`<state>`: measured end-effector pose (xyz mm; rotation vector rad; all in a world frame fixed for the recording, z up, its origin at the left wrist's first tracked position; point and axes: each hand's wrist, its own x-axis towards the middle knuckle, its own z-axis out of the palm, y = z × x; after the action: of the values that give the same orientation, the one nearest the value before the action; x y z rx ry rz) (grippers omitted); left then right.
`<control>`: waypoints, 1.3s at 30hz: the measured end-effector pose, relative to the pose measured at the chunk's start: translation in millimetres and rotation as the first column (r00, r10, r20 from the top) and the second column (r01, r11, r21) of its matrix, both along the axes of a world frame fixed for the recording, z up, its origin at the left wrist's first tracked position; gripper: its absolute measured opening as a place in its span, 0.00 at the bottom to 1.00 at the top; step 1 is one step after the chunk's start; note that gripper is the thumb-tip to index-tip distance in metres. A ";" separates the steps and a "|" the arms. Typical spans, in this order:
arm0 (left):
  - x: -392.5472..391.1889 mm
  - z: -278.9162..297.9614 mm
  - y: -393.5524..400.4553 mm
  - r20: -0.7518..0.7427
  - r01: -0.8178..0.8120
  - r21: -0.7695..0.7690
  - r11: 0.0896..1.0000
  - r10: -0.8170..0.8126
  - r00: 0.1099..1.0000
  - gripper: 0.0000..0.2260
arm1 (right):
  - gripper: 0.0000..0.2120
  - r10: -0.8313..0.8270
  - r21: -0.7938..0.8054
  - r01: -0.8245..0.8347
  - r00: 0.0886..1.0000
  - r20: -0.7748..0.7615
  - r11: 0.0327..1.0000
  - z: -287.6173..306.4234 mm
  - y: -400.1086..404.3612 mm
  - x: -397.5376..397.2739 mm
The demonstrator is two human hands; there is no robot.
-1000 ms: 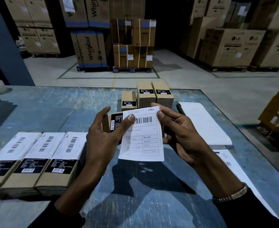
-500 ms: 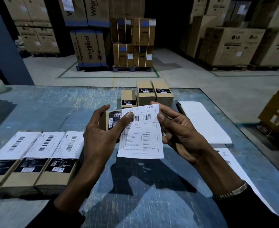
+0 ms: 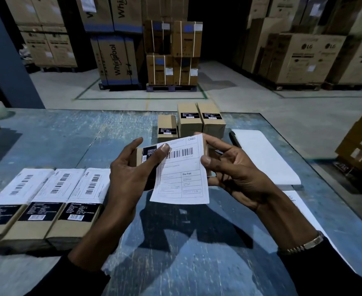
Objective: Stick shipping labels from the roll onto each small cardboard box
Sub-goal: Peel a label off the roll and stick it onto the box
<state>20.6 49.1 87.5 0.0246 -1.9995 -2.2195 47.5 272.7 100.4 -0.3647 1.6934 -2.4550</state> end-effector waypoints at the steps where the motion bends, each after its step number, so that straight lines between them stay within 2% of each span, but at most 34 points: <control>1: -0.2 -0.5 0.0 -0.002 0.006 0.000 1.000 -0.006 1.000 0.39 | 0.29 0.016 0.004 -0.016 1.000 -0.003 1.000 -0.6 2.6 -0.7; 7: -1.0 -3.5 -0.7 -0.007 0.034 -0.010 0.999 -0.034 0.999 0.44 | 0.29 0.093 -0.038 -0.093 0.996 0.003 0.995 0.5 8.6 -1.8; 11: -0.8 -4.2 -1.7 -0.014 0.018 -0.016 1.000 -0.019 1.000 0.44 | 0.31 0.046 -0.010 -0.046 0.999 0.027 0.999 -1.3 5.7 -3.5; 14: -1.0 -1.6 -0.7 -0.004 0.008 0.004 1.000 -0.008 1.000 0.42 | 0.30 0.091 -0.024 -0.090 0.996 0.023 0.996 -3.5 10.2 -4.3; 16: 0.3 0.3 -0.4 0.018 -0.001 0.012 1.000 0.001 1.000 0.43 | 0.29 0.137 -0.043 -0.136 0.990 0.031 0.990 -1.9 15.0 -3.9; 18: 1.4 1.2 -0.9 0.030 -0.001 0.015 1.000 0.001 1.000 0.45 | 0.28 0.169 0.004 -0.169 0.985 0.048 0.986 3.7 18.9 -2.5; 21: 0.2 -1.7 -2.8 0.025 -0.006 0.003 1.000 0.006 1.000 0.48 | 0.22 0.071 0.265 -0.095 0.992 0.101 0.959 11.6 17.7 0.1; 23: -1.9 -4.7 -4.2 0.011 -0.020 -0.037 0.999 0.020 1.000 0.48 | 0.22 -0.018 0.364 -0.030 0.991 0.129 0.931 10.6 11.3 0.6; 27: -8.6 -8.8 -7.0 -0.027 -0.002 -0.132 0.991 -0.002 1.000 0.43 | 0.23 -0.099 0.327 0.038 0.980 0.174 0.944 6.3 5.1 0.0; 31: -15.7 -8.6 -8.4 0.008 0.132 -0.328 0.935 -0.137 0.991 0.50 | 0.25 -0.127 0.308 0.054 0.966 0.224 0.950 5.3 9.9 -0.8; 36: -16.4 -5.0 -10.7 0.018 0.204 -0.269 0.941 -0.207 0.978 0.40 | 0.24 -0.132 0.305 0.059 0.966 0.224 0.951 6.6 9.3 0.0; 39: -13.8 -2.5 -9.6 0.010 0.233 -0.218 0.948 -0.236 0.972 0.38 | 0.24 -0.122 0.305 0.057 0.972 0.200 0.951 7.6 10.9 1.6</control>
<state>6.8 39.4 85.0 -0.2695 -2.3333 -2.1035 49.1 283.6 108.0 0.0163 1.9774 -2.1519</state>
